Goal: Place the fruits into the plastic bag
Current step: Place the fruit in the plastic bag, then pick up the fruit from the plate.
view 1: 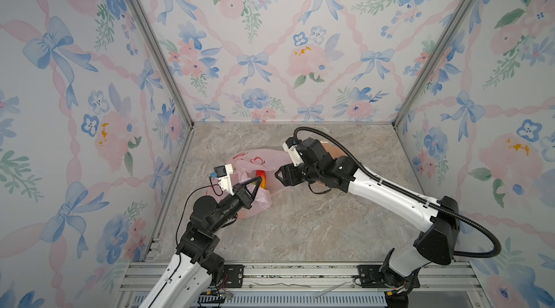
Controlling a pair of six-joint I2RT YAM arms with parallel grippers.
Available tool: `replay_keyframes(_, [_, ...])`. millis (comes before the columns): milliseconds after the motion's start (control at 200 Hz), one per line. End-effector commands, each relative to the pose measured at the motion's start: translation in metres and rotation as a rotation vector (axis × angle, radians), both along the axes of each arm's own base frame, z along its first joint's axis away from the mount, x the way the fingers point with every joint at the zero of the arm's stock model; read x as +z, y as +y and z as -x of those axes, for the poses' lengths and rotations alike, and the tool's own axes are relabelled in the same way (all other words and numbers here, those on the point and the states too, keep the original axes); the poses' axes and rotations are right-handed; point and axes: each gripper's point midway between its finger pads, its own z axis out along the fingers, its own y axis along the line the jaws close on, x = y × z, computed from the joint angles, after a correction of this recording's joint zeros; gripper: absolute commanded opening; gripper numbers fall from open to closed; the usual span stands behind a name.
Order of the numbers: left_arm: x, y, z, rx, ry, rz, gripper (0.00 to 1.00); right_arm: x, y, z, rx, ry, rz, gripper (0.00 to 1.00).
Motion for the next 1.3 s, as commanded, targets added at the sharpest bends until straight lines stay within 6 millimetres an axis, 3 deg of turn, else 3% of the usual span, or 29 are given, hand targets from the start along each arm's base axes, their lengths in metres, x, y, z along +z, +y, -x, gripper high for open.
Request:
replay_keyframes(0, [-0.005,0.001,0.001,-0.001,0.009,0.002,0.00,0.007,-0.026,0.001,-0.034,-0.017,0.029,0.70])
replay_keyframes(185, [-0.005,0.001,0.001,0.000,0.010,0.003,0.00,0.032,-0.072,-0.016,-0.147,-0.072,0.021,0.76])
replay_keyframes(435, [-0.007,0.002,0.002,0.004,0.014,0.006,0.00,0.058,-0.150,-0.044,-0.350,-0.133,-0.061,0.99])
replay_keyframes(455, [-0.007,0.003,0.002,0.005,0.014,0.006,0.00,0.059,-0.156,-0.046,-0.366,-0.132,-0.065,0.97])
replay_keyframes(760, [-0.006,0.001,0.000,-0.002,0.017,0.007,0.00,0.038,-0.219,-0.066,-0.520,0.014,0.040,0.96])
replay_keyframes(960, [-0.005,0.001,0.001,-0.002,0.013,0.009,0.00,0.006,-0.222,-0.087,-0.492,0.165,0.122,0.96])
replay_keyframes(1295, [-0.003,0.004,0.003,0.011,0.016,0.001,0.00,-0.054,-0.202,-0.128,-0.422,0.324,0.206,0.96])
